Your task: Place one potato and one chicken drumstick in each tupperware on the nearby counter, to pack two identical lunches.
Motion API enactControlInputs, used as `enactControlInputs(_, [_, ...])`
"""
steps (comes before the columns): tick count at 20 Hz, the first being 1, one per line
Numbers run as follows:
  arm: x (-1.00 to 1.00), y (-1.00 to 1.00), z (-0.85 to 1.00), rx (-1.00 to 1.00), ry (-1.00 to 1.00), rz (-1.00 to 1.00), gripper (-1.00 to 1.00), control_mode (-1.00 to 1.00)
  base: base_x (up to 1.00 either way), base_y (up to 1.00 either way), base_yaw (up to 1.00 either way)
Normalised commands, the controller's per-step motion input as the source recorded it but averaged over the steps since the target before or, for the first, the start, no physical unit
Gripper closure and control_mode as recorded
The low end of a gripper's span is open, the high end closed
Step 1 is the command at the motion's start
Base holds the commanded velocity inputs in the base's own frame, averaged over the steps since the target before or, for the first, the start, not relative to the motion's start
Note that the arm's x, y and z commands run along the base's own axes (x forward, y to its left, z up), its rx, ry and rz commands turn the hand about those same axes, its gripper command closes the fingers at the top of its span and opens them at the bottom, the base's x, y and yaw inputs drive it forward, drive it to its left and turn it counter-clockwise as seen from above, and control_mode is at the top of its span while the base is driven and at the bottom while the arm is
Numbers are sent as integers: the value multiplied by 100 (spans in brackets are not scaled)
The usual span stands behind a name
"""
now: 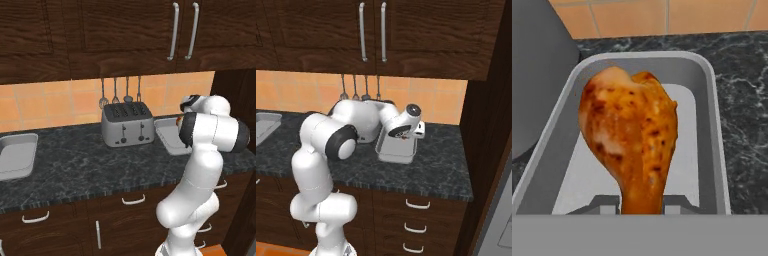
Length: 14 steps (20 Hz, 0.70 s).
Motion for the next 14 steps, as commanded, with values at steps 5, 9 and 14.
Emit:
enactControlInputs(5, [37,0,-36,0,3,0,100,-100,0,0,0])
enactControlInputs(9, [3,15,-28,-4,0,0,100,-100,0,0,0])
enactControlInputs(14, [0,33,-11,-9,0,0,-100,-100,0,0,0])
